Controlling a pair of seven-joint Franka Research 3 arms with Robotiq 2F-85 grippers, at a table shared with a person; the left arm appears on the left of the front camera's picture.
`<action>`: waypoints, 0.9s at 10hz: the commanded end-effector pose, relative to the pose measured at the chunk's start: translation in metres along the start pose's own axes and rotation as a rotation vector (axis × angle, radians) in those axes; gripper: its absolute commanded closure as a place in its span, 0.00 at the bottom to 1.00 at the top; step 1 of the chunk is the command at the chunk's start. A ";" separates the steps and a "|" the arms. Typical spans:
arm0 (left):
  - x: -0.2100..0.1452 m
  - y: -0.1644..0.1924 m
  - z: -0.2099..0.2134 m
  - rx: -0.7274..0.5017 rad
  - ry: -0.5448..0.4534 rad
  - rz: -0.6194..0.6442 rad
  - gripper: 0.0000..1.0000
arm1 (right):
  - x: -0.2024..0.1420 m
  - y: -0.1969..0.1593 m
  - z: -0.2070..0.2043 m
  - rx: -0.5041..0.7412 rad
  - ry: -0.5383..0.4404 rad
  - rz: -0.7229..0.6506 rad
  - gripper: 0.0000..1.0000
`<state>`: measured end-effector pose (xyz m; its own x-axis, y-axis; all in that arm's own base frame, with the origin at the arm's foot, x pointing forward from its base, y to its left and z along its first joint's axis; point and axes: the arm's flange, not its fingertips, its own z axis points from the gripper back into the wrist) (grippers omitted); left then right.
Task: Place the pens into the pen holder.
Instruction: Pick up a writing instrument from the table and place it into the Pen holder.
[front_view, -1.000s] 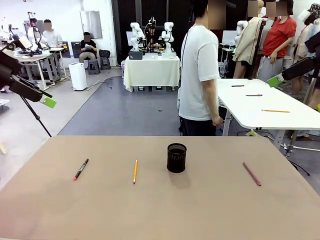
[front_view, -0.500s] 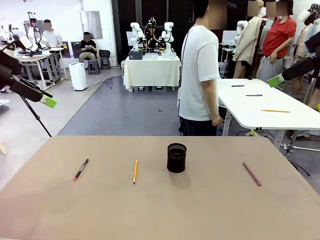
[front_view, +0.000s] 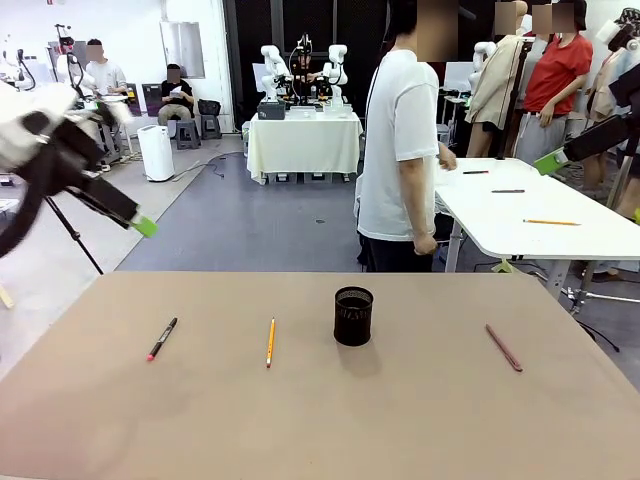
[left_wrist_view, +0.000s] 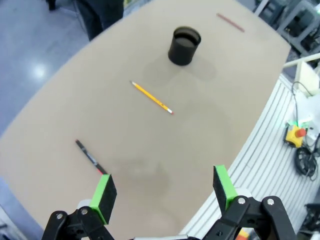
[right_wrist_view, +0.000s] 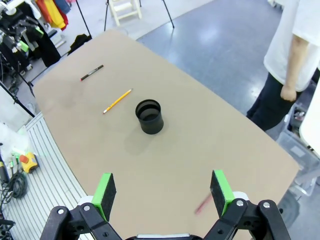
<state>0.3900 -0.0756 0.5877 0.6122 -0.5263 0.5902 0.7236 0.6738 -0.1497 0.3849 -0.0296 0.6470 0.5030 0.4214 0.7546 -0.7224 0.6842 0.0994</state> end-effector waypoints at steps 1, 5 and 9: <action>0.022 -0.025 -0.037 0.091 0.101 0.129 0.00 | 0.000 0.001 0.000 0.017 -0.024 0.005 0.00; 0.051 -0.052 -0.143 0.252 0.272 0.148 0.00 | 0.000 0.001 0.000 0.017 -0.024 0.005 0.00; 0.045 -0.053 -0.170 0.269 0.276 0.123 0.00 | 0.000 0.001 0.000 0.017 -0.024 0.005 0.00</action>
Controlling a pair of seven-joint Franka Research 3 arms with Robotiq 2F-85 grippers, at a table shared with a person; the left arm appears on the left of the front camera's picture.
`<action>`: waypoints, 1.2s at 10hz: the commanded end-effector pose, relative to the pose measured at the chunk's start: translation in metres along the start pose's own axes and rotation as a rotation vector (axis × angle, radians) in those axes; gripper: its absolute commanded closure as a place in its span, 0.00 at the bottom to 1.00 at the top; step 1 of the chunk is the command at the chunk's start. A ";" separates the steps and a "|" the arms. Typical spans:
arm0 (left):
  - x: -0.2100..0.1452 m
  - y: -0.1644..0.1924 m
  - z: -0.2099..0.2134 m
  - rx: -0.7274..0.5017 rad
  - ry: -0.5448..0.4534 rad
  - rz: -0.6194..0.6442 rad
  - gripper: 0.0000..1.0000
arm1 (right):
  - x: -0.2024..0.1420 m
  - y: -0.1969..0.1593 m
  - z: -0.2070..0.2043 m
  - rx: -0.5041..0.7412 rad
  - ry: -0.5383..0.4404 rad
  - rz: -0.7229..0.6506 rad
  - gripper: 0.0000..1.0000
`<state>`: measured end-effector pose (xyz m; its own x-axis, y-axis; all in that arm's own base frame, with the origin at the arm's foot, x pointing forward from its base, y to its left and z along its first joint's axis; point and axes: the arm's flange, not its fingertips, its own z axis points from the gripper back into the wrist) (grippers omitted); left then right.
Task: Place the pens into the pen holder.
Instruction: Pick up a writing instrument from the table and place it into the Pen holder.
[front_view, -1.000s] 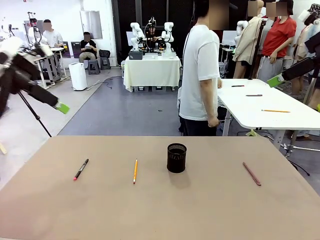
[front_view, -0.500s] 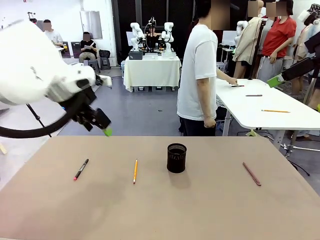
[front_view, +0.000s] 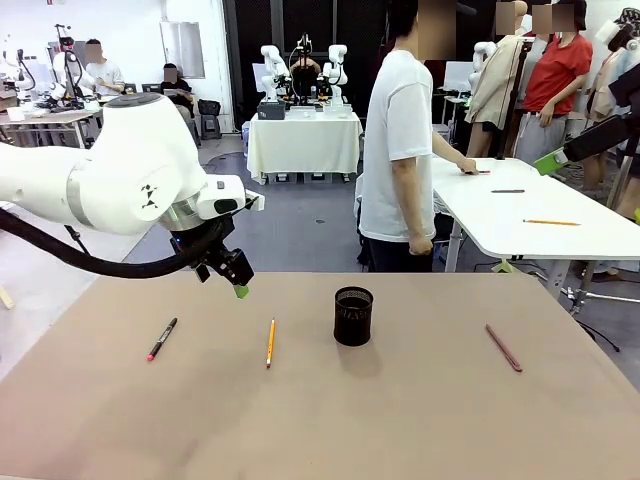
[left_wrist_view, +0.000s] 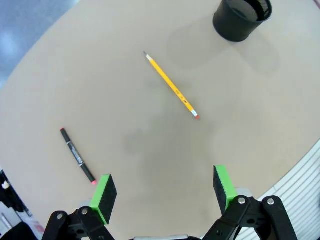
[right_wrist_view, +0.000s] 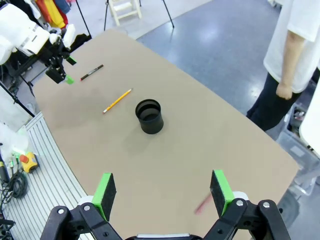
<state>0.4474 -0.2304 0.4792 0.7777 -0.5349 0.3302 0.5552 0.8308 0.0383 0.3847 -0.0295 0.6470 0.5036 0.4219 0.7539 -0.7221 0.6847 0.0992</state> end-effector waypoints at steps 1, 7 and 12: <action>-0.012 -0.001 0.012 -0.008 -0.010 0.007 0.00 | 0.000 0.001 0.000 0.017 -0.025 0.005 0.00; 0.053 0.008 -0.070 -0.080 0.146 0.150 0.00 | 0.000 0.001 0.000 0.017 -0.025 0.005 0.00; 0.099 0.010 -0.160 0.021 0.215 0.340 0.00 | 0.000 0.001 0.000 0.017 -0.025 0.005 0.00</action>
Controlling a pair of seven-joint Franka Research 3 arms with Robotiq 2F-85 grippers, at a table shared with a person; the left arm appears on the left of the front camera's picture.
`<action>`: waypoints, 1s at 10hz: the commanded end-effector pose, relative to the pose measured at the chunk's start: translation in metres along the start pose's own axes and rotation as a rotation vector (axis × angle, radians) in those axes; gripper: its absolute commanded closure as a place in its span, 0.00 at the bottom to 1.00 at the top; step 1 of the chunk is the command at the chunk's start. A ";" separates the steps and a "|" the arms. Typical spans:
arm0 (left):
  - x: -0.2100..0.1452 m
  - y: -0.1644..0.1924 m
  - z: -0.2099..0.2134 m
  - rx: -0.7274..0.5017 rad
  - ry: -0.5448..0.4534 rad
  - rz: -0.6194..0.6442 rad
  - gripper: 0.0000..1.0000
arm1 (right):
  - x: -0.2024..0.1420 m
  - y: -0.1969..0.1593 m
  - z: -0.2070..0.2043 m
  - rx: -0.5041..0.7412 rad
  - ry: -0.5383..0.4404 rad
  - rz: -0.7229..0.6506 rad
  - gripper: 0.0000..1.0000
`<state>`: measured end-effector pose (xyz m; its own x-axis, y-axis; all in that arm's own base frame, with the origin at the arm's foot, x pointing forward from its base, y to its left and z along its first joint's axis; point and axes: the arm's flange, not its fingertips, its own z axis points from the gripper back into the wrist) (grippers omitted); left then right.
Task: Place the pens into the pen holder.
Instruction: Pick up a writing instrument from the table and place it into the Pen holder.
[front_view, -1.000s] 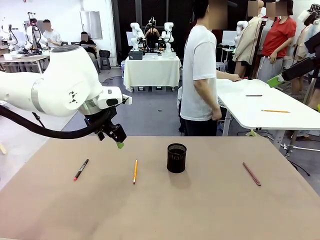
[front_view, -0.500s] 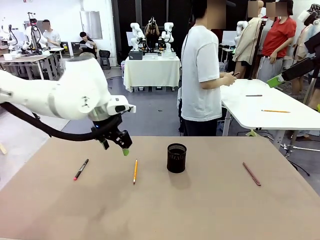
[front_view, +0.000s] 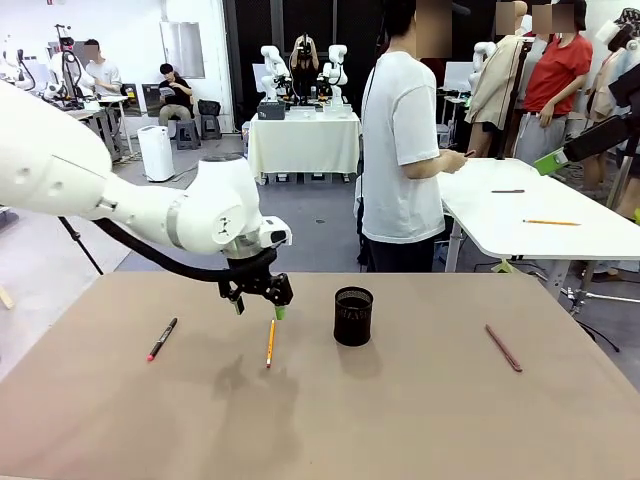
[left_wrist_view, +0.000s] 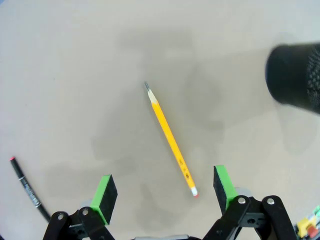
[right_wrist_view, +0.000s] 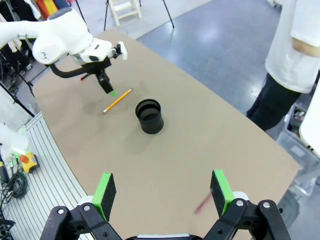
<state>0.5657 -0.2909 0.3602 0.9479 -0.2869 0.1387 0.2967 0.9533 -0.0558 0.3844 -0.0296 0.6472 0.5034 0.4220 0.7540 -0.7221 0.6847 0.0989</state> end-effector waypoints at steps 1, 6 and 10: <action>0.016 -0.011 -0.012 0.064 0.034 0.053 0.00 | 0.000 0.000 0.000 0.018 -0.024 0.005 0.00; 0.023 -0.016 -0.043 0.118 0.021 0.157 0.00 | 0.000 0.000 0.000 0.018 -0.024 0.005 0.00; 0.025 -0.016 -0.051 0.123 0.045 0.215 0.00 | 0.000 0.000 0.000 0.018 -0.024 0.005 0.00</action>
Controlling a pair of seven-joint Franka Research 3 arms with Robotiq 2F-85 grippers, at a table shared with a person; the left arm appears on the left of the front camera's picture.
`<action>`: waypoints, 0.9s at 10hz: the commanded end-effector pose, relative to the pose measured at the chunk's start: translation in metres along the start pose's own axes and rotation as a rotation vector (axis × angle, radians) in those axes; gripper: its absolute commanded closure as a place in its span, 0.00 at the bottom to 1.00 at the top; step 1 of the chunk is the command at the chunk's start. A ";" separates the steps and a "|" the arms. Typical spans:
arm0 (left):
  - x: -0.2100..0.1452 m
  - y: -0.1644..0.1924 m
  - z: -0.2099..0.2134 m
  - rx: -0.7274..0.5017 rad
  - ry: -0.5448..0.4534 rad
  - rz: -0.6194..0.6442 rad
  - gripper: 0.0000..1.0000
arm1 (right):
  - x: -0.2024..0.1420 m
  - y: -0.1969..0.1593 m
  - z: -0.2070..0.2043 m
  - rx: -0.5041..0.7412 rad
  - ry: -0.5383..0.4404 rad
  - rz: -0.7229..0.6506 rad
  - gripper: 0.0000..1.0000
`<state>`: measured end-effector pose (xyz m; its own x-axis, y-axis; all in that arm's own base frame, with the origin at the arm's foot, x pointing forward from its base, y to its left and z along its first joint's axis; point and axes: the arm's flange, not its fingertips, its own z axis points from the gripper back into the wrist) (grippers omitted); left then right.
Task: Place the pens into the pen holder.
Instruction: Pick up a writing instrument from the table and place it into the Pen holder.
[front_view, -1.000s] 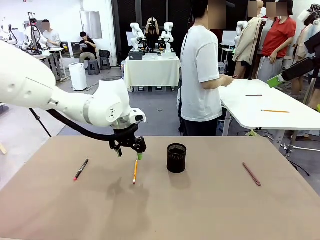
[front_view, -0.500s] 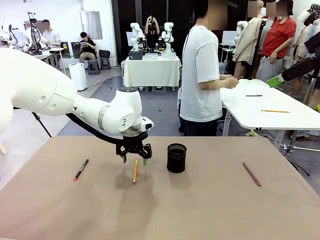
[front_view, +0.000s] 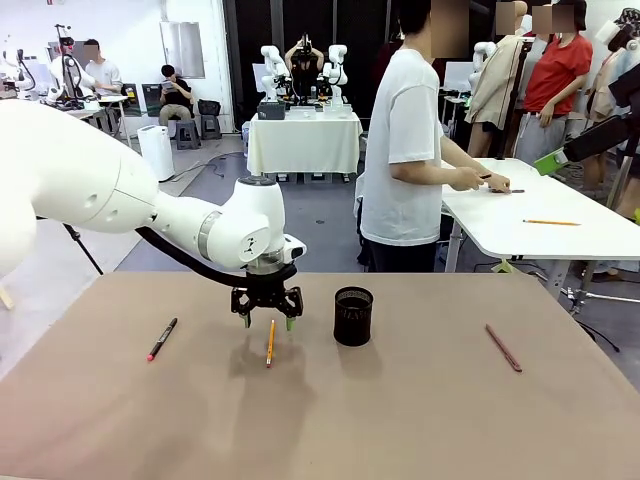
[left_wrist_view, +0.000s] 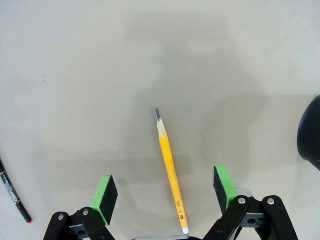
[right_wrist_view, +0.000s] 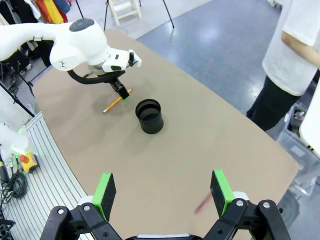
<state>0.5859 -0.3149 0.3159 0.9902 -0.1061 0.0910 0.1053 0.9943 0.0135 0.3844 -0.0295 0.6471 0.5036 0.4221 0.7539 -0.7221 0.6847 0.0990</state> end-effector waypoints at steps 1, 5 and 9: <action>0.006 -0.003 -0.004 0.035 -0.001 0.035 0.00 | 0.000 0.000 0.000 0.018 -0.025 0.005 0.00; 0.007 -0.001 -0.009 0.046 -0.023 0.011 0.48 | 0.000 0.000 0.000 0.018 -0.025 0.005 0.00; 0.005 -0.002 -0.008 0.058 -0.012 0.012 1.00 | 0.000 0.000 0.000 0.018 -0.025 0.005 0.00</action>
<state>0.5894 -0.3176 0.3087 0.9899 -0.1073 0.0930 0.1050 0.9940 0.0291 0.3844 -0.0295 0.6471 0.5036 0.4221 0.7539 -0.7221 0.6847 0.0990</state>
